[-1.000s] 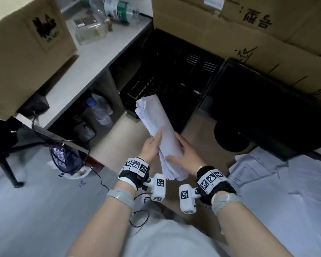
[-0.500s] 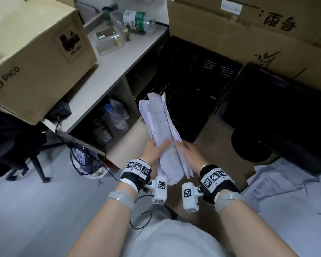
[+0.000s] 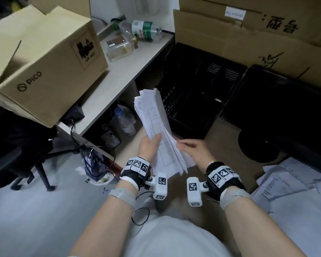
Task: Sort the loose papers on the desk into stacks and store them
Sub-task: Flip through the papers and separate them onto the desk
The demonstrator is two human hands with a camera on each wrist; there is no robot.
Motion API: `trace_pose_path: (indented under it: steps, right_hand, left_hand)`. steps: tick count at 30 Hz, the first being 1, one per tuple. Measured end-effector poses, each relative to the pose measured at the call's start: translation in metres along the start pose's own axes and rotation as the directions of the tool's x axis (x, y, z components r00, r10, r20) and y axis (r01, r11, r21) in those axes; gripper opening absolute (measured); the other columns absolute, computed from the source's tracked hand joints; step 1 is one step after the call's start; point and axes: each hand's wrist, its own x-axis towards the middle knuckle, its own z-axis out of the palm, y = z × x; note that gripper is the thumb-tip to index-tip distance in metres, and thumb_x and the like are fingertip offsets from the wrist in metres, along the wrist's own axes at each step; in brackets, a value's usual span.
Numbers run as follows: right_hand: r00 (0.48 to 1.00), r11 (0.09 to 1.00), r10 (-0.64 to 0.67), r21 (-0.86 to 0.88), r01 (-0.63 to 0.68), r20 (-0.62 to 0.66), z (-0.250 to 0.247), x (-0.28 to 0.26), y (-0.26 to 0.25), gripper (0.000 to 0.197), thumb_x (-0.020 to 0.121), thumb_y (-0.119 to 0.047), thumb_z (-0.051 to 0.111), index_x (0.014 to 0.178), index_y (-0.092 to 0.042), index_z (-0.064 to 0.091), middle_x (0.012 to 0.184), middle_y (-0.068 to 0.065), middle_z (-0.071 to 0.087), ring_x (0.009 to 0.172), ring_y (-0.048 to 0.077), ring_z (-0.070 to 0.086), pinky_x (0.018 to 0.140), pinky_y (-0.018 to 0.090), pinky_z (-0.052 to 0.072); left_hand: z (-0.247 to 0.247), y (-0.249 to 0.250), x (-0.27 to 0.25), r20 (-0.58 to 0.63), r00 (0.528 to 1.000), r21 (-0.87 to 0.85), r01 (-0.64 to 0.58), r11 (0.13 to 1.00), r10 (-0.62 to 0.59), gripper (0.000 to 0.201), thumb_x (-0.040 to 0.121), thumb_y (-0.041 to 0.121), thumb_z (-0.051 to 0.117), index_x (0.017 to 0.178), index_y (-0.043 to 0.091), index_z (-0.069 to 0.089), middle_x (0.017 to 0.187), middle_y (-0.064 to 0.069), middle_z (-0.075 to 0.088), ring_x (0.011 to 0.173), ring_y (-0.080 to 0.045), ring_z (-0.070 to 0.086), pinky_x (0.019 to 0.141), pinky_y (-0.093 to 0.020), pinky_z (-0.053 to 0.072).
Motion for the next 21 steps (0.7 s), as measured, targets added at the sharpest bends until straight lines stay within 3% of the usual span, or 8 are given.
trace_pose_path:
  steps: [4,6,8,12,15,18,19,21]
  right_hand:
    - [0.995,1.000,0.015,-0.013,-0.017,-0.100,0.034,0.005,-0.004,0.010,0.083,-0.023,0.080,0.093,-0.021,0.079,0.096,-0.002,0.077,0.094,0.018,0.073,0.094,0.039,0.055]
    - [0.986,0.998,-0.014,-0.058,0.005,-0.167,0.053,0.005,-0.004,0.011,0.083,-0.023,0.079,0.093,-0.019,0.079,0.095,-0.005,0.077,0.094,0.013,0.071,0.092,0.031,0.053]
    - [0.974,0.996,-0.035,-0.092,0.014,-0.223,0.073,0.004,-0.002,0.010,0.085,-0.021,0.077,0.094,-0.016,0.078,0.093,-0.004,0.076,0.090,0.006,0.069,0.085,0.019,0.049]
    - [0.952,0.990,-0.024,-0.142,-0.021,-0.305,0.106,-0.003,0.006,0.004,0.092,-0.016,0.069,0.091,-0.014,0.072,0.075,-0.008,0.066,0.065,-0.002,0.057,0.063,0.010,0.043]
    - [0.851,0.992,0.024,-0.090,-0.084,-0.524,0.112,-0.012,0.022,0.011,0.097,-0.015,0.058,0.102,-0.010,0.066,0.085,-0.004,0.064,0.074,0.007,0.057,0.059,0.009,0.043]
    - [0.703,0.987,0.127,0.017,-0.161,-0.700,0.108,-0.026,0.043,0.025,0.096,-0.021,0.055,0.116,-0.009,0.063,0.103,0.003,0.066,0.092,0.018,0.062,0.073,0.022,0.046]
    - [0.690,0.982,0.160,0.043,-0.183,-0.706,0.106,-0.031,0.050,0.025,0.095,-0.024,0.057,0.115,-0.012,0.062,0.103,0.002,0.067,0.093,0.019,0.063,0.078,0.025,0.046]
    - [0.724,0.977,0.185,0.042,-0.211,-0.665,0.104,-0.037,0.064,0.020,0.090,-0.033,0.062,0.104,-0.020,0.067,0.096,-0.002,0.071,0.086,0.015,0.066,0.079,0.029,0.051]
  left_hand:
    - [-0.023,0.015,0.007,0.089,0.996,-0.040,-0.020,0.999,0.024,0.010,0.100,0.023,0.059,0.095,0.026,0.067,0.078,0.015,0.074,0.075,0.001,0.071,0.068,-0.018,0.054]
    - [-0.039,0.020,0.008,0.135,0.990,-0.059,-0.023,0.998,0.031,0.009,0.099,0.028,0.060,0.091,0.027,0.065,0.075,0.015,0.073,0.072,0.002,0.070,0.067,-0.016,0.054]
    - [-0.056,0.020,0.008,0.203,0.978,-0.053,-0.027,0.998,0.037,0.007,0.096,0.031,0.065,0.090,0.030,0.061,0.084,0.013,0.072,0.077,0.001,0.069,0.069,-0.016,0.054]
    - [-0.082,0.010,0.008,0.266,0.962,0.024,-0.074,0.997,0.065,0.022,0.088,0.010,0.074,0.087,0.026,0.058,0.088,0.010,0.068,0.076,-0.002,0.066,0.065,-0.014,0.052]
    - [-0.095,0.004,0.009,0.252,0.967,0.038,-0.051,0.998,0.040,0.019,0.093,0.004,0.066,0.093,0.020,0.057,0.097,-0.001,0.068,0.082,-0.014,0.065,0.073,-0.023,0.049]
    - [-0.104,-0.011,0.006,0.286,0.958,0.034,0.016,0.999,-0.025,0.019,0.093,0.002,0.064,0.085,0.019,0.062,0.086,0.006,0.070,0.075,-0.009,0.066,0.064,-0.020,0.052]
    - [-0.107,-0.015,0.005,0.300,0.952,0.052,0.043,0.998,-0.057,0.017,0.093,0.003,0.063,0.085,0.018,0.064,0.084,0.006,0.070,0.075,-0.012,0.067,0.061,-0.019,0.052]
    - [-0.110,-0.024,0.005,0.313,0.943,0.100,0.088,0.991,-0.115,0.012,0.093,0.004,0.063,0.087,0.014,0.067,0.083,0.000,0.071,0.077,-0.018,0.066,0.057,-0.017,0.054]
